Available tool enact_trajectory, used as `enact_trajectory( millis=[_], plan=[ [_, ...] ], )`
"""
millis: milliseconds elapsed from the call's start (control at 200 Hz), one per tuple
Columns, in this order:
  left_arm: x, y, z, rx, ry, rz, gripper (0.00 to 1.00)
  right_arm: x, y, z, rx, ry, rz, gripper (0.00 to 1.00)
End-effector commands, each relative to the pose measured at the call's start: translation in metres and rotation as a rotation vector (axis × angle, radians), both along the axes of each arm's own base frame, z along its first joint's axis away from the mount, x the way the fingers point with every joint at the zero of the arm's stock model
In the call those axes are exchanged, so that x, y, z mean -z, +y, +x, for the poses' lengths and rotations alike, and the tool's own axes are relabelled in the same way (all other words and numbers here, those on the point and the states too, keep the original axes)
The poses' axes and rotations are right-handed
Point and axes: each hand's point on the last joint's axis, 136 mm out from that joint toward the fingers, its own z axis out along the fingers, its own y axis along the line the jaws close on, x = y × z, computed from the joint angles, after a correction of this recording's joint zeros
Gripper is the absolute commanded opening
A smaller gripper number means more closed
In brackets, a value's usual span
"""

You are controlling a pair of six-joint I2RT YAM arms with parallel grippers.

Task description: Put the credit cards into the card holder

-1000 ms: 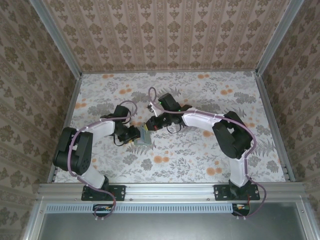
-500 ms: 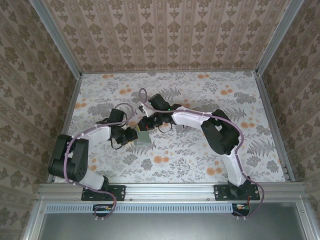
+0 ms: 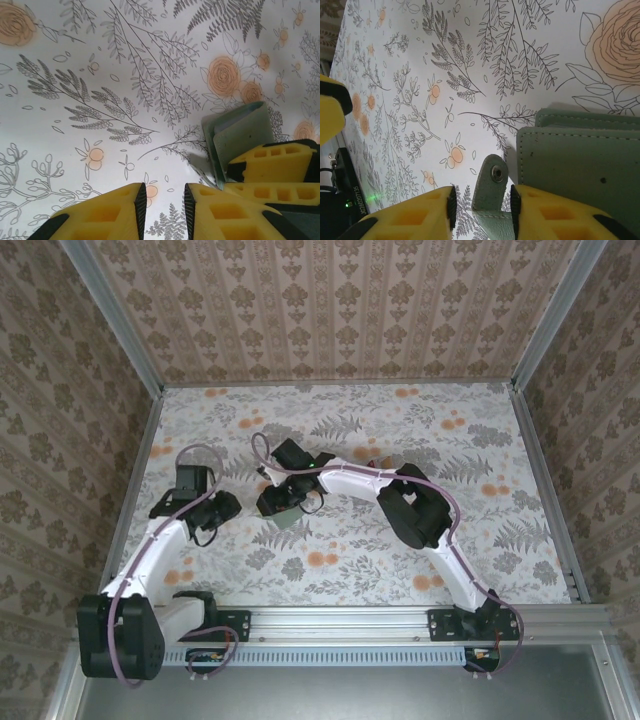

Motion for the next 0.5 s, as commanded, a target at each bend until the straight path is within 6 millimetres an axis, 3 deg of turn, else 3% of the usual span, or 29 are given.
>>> enact_trajectory(
  millis=[0,115,245,330,495],
  plan=[
    [0.002,-0.010,-0.002,0.038,0.014,-0.039,0.28,-0.024,-0.008,0.001,0.008,-0.040,-0.024,0.38],
    [0.000,-0.020,0.002,0.075,0.019,-0.053,0.28,-0.053,-0.022,0.007,0.047,-0.087,-0.001,0.39],
    [-0.003,-0.033,0.008,0.121,0.024,-0.050,0.27,-0.064,-0.050,0.022,0.134,-0.103,-0.007,0.40],
    [-0.005,-0.044,0.015,0.152,0.019,-0.054,0.27,-0.054,-0.069,0.032,0.188,-0.099,-0.059,0.41],
    [-0.009,-0.068,0.028,0.220,0.037,-0.046,0.34,-0.010,-0.093,0.036,0.218,-0.027,-0.186,0.41]
  ],
)
